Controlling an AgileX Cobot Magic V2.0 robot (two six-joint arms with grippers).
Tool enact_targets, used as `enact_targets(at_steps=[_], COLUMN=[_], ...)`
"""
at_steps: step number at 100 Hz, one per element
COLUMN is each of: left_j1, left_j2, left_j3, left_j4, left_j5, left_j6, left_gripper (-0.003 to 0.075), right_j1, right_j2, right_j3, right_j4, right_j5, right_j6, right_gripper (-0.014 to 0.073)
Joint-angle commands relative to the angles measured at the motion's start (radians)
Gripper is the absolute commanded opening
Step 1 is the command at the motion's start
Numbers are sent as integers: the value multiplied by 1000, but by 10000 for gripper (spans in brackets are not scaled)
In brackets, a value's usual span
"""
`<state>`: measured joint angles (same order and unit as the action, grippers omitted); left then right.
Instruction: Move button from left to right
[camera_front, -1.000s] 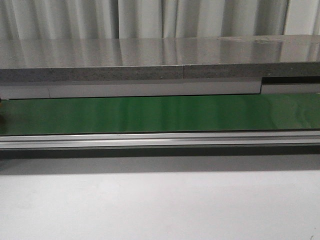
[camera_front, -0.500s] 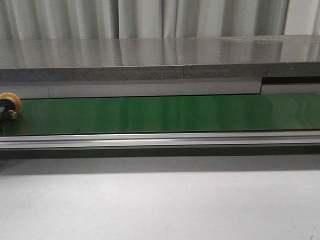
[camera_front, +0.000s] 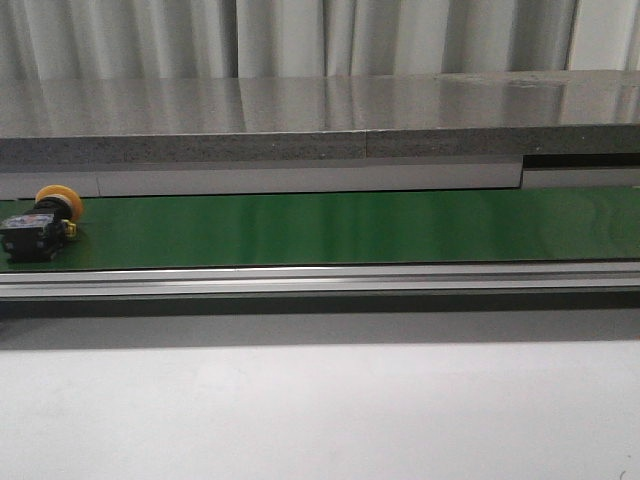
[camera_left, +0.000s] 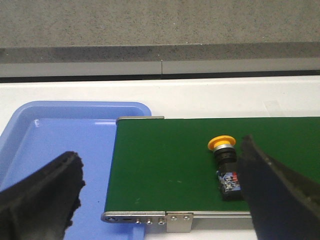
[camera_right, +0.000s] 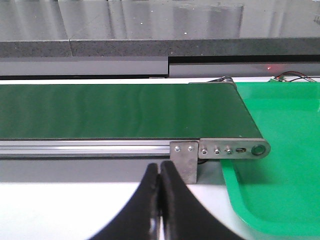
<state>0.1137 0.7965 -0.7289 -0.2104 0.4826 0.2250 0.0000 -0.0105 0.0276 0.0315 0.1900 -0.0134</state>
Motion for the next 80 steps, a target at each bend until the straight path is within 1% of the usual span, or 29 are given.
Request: enact_targets(at_steps=[1, 18, 32, 45, 66, 75, 80], left_j1=[-22, -103, -167, -176, -174, -174, -174], left_j2=[-104, -285, -403, -456, -458, -458, -458], left_j3=[68, 251, 342, 381, 393, 393, 393], left_j4=[-19, -15, -15, -15, -15, -15, -15], left_j5=[-150, -243, -303, -336, -347, -347, -347], left_j6=[4, 6, 6, 6, 6, 6, 6], left_gripper=[608, 608, 608, 608, 606, 591, 570], right_j1=[-2, -2, -2, -2, -2, -2, -2], right_j2=[-19, -19, -19, -19, -19, -19, -19], right_j3=[-15, -15, -15, -15, -15, -15, -15], right_j4=[4, 4, 4, 4, 4, 4, 4], right_j5=[-74, -74, -74, -74, -74, -74, -74], right_j6=[0, 0, 0, 0, 0, 0, 0], right_gripper=[-66, -66, -66, -66, -66, -66, -66])
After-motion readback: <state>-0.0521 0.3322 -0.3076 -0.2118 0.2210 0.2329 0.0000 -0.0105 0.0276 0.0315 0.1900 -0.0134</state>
